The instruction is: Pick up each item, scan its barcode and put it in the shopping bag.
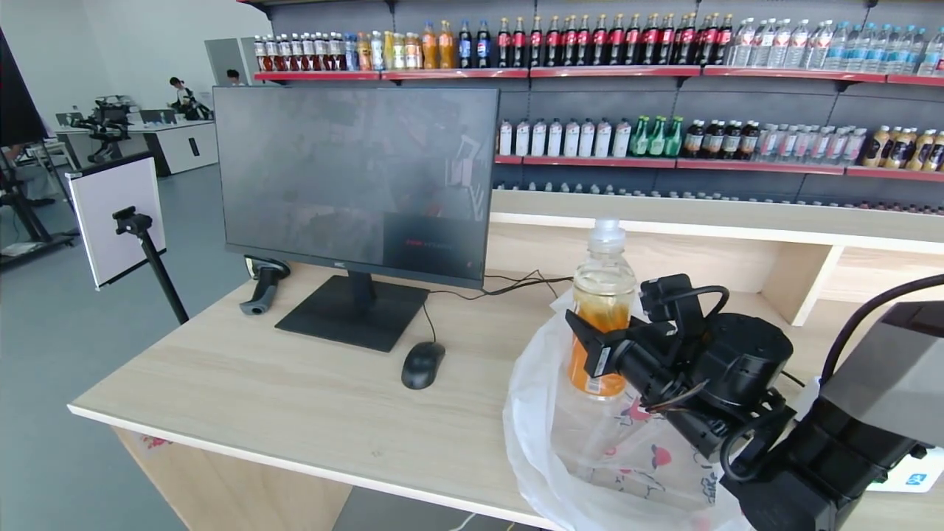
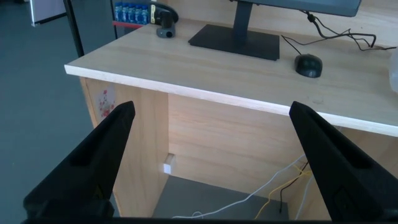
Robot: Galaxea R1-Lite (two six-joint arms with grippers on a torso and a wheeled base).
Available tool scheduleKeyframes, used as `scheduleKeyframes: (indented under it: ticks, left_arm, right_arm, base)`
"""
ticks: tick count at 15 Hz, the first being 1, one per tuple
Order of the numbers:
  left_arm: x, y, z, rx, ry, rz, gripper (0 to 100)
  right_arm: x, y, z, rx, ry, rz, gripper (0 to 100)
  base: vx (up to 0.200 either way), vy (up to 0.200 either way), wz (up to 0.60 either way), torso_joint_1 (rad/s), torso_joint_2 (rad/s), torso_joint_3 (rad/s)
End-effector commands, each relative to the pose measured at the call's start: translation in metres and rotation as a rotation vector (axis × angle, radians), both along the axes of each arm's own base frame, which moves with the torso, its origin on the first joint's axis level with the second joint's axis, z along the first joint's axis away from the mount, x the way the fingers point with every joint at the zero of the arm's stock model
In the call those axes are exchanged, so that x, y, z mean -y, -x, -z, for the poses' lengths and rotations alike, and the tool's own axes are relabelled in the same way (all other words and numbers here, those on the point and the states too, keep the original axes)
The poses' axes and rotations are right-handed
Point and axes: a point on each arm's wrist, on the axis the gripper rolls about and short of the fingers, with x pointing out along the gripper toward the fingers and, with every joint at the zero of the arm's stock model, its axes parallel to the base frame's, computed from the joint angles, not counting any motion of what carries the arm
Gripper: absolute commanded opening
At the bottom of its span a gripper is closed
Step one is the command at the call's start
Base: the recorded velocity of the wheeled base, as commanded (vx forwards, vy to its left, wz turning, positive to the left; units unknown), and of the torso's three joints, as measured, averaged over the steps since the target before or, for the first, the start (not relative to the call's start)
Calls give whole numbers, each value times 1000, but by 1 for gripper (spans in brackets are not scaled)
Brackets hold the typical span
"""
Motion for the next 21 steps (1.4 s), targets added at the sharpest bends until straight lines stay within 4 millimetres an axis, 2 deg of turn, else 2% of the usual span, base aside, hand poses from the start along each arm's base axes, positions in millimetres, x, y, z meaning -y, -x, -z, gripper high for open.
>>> scheduleKeyframes:
  ticks: [1, 11, 14, 21]
  left_arm:
    - [0, 0, 0, 1, 0, 0, 100]
    - [0, 0, 0, 1, 2, 0, 100]
    - [0, 0, 0, 1, 2, 0, 100]
    - [0, 0, 0, 1, 2, 0, 100]
  right_arm:
    - [-1, -3, 8, -19, 10, 2, 0]
    - [0, 0, 19, -62, 34, 2, 0]
    - [5, 10, 23, -94, 52, 2, 0]
    - [7, 13, 25, -110, 47, 2, 0]
  base:
    - [0, 0, 0, 0, 0, 0]
    - [0, 0, 0, 0, 0, 0]
    - [0, 0, 0, 0, 0, 0]
    - [0, 0, 0, 0, 0, 0]
